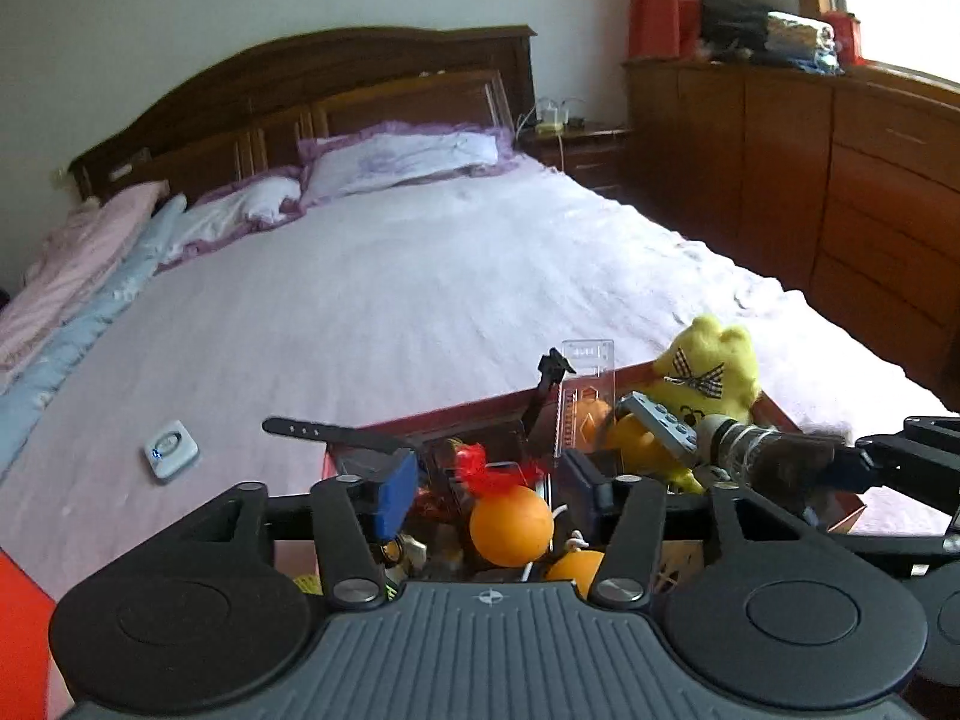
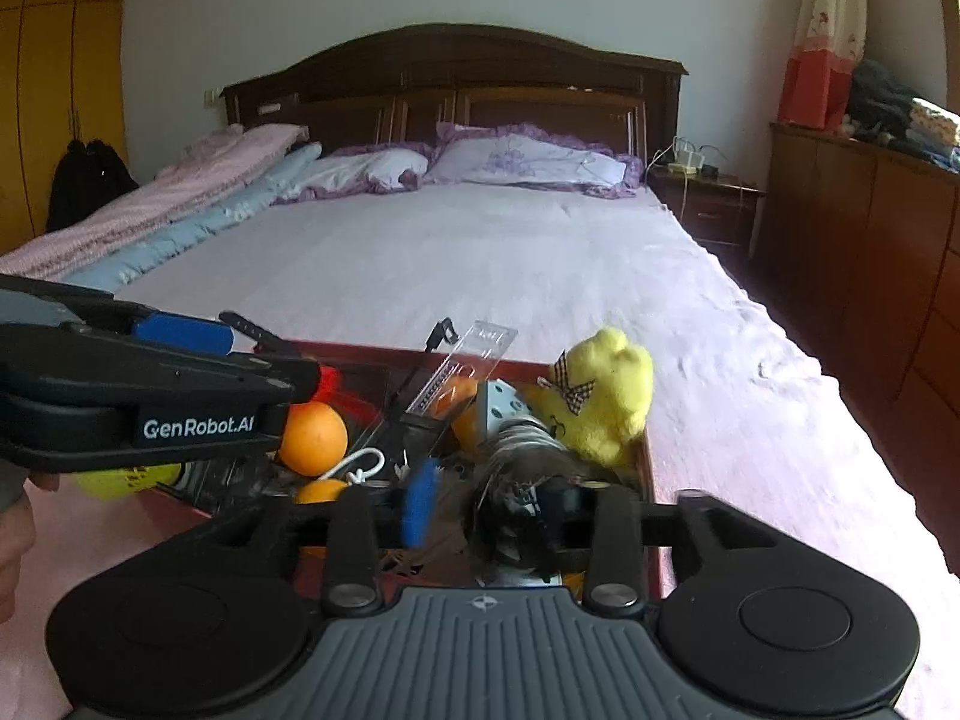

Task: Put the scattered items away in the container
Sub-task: 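Open the right tool over the box while the left drops the red toy inside, then grasp the black rectangular tray with the left tool while the right moves to the tape roll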

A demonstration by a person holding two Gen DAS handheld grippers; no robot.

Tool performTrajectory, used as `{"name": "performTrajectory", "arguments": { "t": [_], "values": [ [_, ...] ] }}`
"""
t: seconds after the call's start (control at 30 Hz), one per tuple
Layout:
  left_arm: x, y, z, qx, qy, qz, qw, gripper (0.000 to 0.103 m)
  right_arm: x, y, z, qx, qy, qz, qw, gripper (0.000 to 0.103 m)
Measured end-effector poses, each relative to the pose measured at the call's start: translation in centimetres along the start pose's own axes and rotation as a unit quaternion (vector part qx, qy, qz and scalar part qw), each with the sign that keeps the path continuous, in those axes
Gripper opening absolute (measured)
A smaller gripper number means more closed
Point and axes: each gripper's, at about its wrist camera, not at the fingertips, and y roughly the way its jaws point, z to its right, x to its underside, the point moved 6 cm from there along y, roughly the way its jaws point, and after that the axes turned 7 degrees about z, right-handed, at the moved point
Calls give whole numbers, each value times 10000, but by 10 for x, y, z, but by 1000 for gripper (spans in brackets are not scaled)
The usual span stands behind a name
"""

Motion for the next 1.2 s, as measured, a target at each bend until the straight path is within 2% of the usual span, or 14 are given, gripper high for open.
{"name": "performTrajectory", "arguments": {
  "t": [0.07,0.23,0.33,0.43,0.57,0.8,0.87,0.93,0.97,1.03,1.2],
  "values": [
    [1,-5,1,11,-11,50,10000,64,2,-4,-2,-17,1,42,10000,46],
    [13,-32,0,63,-79,199,9998,84,10,-29,0,-15,62,124,9999,51],
    [25,-55,1,126,-44,253,9996,86,25,-55,4,2,46,114,9999,53],
    [41,-78,2,161,-39,241,9996,88,50,-78,8,-19,65,-104,9999,54],
    [69,-112,0,169,-232,167,9994,91,92,-100,8,-80,304,-629,9975,54],
    [120,-158,-16,-49,-282,-182,9994,93,153,-115,-14,-361,737,-1346,9875,53],
    [132,-168,-22,-97,-319,-290,9990,93,163,-115,-21,-435,808,-1456,9851,49],
    [143,-174,-28,-121,-413,-390,9983,93,169,-115,-25,-498,920,-1509,9830,35],
    [148,-176,-31,-134,-463,-440,9979,93,171,-114,-26,-517,1003,-1520,9819,34],
    [155,-180,-35,-127,-543,-507,9972,93,167,-116,-25,-521,1076,-1503,9814,24],
    [166,-186,-34,-90,-588,-555,9967,93,167,-127,-21,-703,1337,-1604,9754,17]
  ]
}}
